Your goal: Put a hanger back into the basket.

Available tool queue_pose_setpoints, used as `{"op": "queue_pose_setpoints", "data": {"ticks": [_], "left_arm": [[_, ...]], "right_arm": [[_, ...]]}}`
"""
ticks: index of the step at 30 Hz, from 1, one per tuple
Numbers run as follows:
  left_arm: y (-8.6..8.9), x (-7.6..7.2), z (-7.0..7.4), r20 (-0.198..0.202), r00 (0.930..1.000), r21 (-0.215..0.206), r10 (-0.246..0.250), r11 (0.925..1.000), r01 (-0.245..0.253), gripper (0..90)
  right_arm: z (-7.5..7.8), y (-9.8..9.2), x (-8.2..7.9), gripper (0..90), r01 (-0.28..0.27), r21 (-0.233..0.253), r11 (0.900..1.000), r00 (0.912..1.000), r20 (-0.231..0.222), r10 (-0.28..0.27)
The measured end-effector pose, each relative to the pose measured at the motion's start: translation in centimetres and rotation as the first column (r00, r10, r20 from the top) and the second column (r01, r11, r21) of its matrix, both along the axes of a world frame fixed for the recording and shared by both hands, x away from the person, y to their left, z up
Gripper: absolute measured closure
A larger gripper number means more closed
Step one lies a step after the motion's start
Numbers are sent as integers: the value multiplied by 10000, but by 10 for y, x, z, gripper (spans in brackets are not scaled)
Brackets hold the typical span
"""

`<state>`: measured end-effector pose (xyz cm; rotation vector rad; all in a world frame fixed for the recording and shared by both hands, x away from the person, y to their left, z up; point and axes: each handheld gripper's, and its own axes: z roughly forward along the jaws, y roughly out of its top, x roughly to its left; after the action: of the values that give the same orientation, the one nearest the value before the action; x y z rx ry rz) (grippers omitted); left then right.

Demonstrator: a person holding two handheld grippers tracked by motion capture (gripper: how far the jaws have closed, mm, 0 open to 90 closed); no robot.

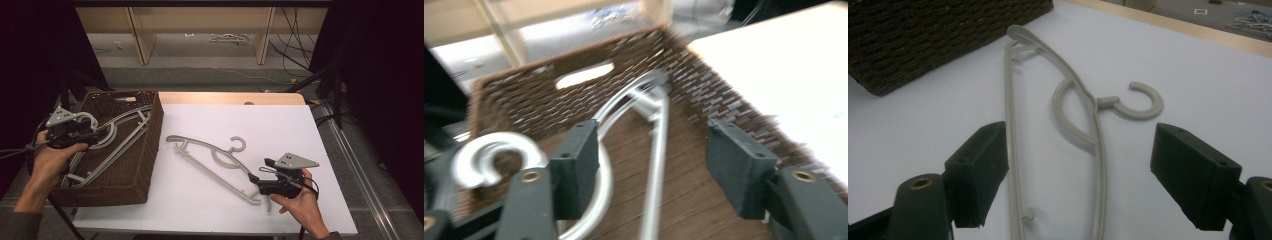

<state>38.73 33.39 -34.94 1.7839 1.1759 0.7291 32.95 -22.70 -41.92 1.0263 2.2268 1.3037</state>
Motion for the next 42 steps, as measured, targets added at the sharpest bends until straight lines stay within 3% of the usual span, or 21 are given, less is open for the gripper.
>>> {"op": "queue_pose_setpoints", "data": {"ticks": [1,2,4,6,9,11,13,14,15,16,17,18,19,22,25,26,30,33,37,40,42], "left_arm": [[0,0,0,0,10000,0,0,10000,0,339],[-7,-6,2,154,9996,-587,-245,9980,254,339],[-20,-15,5,435,9964,-1031,-728,9917,770,308],[-44,-31,9,819,9895,-1005,-1191,9868,1270,244],[-59,-40,11,1120,9817,-1127,-1538,9796,1663,177],[-73,-49,9,1444,9697,-1354,-1972,9668,2168,175],[-88,-57,6,1602,9577,-1814,-2391,9466,2667,173],[-99,-62,2,1811,9462,-1749,-2680,9380,2992,159],[-99,-62,2,1811,9462,-1749,-2680,9380,2992,161],[-110,-67,-5,2045,9370,-1740,-2833,9314,3196,160],[-110,-67,-5,2045,9370,-1740,-2833,9314,3196,160],[-114,-69,-9,2177,9305,-1687,-2946,9277,3331,160],[-118,-71,-14,2252,9251,-1735,-3058,9217,3469,160],[-133,-79,-31,2208,9221,-2397,-3177,8988,3670,160],[-144,-87,-43,2210,9142,-2168,-3396,8968,3856,160],[-150,-91,-50,2098,9077,-2348,-3633,8825,4075,159],[-157,-96,-59,2226,9002,-2079,-3742,8839,4188,159],[-158,-98,-63,2256,8900,-1956,-3961,8766,4397,159],[-155,-99,-67,2418,8931,-2110,-3793,8779,4299,159],[-152,-100,-73,2591,8956,-1815,-3616,8925,4128,159],[-151,-99,-75,2587,8978,-1808,-3564,8952,4074,159]], "right_arm": [[0,0,0,241,0,0,10000,10000,0,0],[0,0,0,241,-26,-5,10000,9999,-140,26],[0,1,0,241,-15,-28,10000,10000,-79,15],[-1,1,-1,241,28,-12,10000,9998,-221,-28],[-1,1,-1,241,28,-35,10000,10000,-94,-29],[-2,3,-1,241,-20,125,9999,9998,-203,22],[-1,2,-1,241,-59,59,10000,9998,-175,60],[-2,2,-1,241,-32,132,9999,9999,98,31],[-2,2,-1,241,-32,132,9999,9999,98,31],[-2,2,-1,241,15,134,9999,9999,104,-16],[-2,2,-1,241,15,134,9999,9999,104,-16],[-3,2,-1,240,8,187,9998,9999,105,-10],[-3,2,-1,240,8,187,9998,9999,105,-10],[-3,3,-1,240,12,249,9997,10000,90,-14],[-5,4,0,239,-32,248,9997,9999,171,27],[-5,4,0,238,-98,300,9995,9998,167,93],[-7,5,0,238,-61,327,9994,9999,135,57],[-9,6,0,237,-86,338,9994,9998,192,80],[-9,7,-1,235,-113,419,9991,9999,119,109],[-10,8,-1,234,-79,365,9993,9997,252,70],[-10,8,-1,233,-158,244,9996,9998,110,156]]}}
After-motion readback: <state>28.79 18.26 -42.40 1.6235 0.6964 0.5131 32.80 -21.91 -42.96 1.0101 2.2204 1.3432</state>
